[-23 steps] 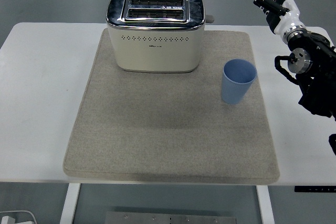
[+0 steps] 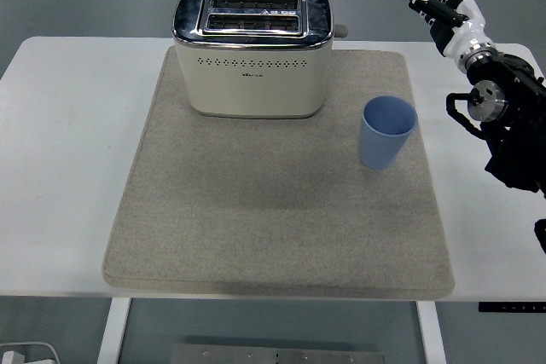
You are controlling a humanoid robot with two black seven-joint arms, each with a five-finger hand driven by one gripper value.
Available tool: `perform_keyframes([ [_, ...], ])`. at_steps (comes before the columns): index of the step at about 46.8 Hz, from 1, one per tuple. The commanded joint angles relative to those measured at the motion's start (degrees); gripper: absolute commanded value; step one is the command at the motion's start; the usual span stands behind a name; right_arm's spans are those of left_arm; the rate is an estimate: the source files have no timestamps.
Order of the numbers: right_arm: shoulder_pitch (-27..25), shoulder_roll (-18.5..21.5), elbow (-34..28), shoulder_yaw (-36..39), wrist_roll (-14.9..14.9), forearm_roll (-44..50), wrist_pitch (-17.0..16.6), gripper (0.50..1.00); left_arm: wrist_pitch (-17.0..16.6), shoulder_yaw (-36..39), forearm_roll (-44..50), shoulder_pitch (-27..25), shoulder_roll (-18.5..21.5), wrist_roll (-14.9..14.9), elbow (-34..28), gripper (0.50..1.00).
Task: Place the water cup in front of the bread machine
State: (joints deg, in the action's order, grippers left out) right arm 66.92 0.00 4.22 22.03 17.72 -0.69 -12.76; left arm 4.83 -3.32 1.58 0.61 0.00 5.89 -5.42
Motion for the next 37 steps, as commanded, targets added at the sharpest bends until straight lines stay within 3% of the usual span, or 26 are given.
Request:
perform_keyframes([
  [1, -0.03, 0.00, 0.00, 0.03, 0.03, -0.01, -0.77, 0.913, -0.09, -0.02, 0.00, 0.00, 0.00, 0.00, 0.06, 1.000],
  [25, -1.70, -1.14, 0.00, -4.53, -0.23, 0.43, -12.55, 0.911, -0.17, 0.15, 0.09, 0.00, 0.00, 0.00, 0.06, 1.000],
  [37, -2.49, -3.16, 0.00, -5.59, -0.23, 0.52, -14.40, 0.911, -0.09, 0.07, 0.00, -0.53, 0.00, 0.00, -0.12, 1.000],
])
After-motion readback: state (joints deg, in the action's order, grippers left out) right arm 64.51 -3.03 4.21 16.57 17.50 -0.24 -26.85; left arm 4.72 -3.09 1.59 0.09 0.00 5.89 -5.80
